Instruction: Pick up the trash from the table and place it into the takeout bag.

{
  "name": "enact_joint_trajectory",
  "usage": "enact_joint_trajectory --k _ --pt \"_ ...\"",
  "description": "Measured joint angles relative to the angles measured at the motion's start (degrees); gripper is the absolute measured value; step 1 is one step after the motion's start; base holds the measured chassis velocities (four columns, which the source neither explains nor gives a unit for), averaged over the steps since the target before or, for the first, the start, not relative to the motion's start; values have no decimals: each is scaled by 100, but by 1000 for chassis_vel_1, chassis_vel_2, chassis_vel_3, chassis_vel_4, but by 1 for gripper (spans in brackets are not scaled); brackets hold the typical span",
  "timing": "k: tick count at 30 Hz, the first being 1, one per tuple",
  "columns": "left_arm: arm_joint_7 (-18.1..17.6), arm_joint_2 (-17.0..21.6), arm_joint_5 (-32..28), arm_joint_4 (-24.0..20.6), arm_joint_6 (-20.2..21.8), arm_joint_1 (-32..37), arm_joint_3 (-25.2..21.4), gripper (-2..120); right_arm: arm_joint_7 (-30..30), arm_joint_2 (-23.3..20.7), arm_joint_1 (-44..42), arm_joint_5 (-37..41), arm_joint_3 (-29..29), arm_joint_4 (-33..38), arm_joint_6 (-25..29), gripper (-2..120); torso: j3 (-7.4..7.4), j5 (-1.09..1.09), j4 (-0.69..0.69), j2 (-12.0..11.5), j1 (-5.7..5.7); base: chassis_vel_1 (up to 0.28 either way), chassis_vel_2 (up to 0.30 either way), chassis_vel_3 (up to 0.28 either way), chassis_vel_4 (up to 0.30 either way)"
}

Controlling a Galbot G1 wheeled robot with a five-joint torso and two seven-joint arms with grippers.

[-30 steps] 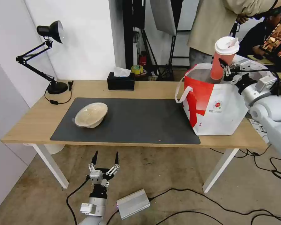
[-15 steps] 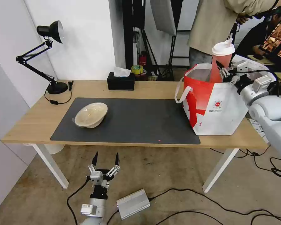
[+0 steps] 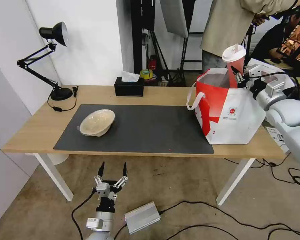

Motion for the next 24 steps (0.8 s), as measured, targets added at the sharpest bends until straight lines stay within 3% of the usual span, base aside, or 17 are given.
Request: enact_joint_trajectory --k 7,16,24 --pt "10 -76 38 10 0 -6 35 100 4 -155 287 83 -230 72 -640 10 0 0 0 0 0 0 0 0 0" --pt "24 -137 62 35 -4 -6 38 100 -170 -390 521 124 -476 112 -953 10 0 1 0 0 0 0 0 0 0" --pt "113 -186 78 31 -24 11 6 100 -388 -533 898 129 -777 122 -1114 28 0 4 0 0 0 0 0 0 0"
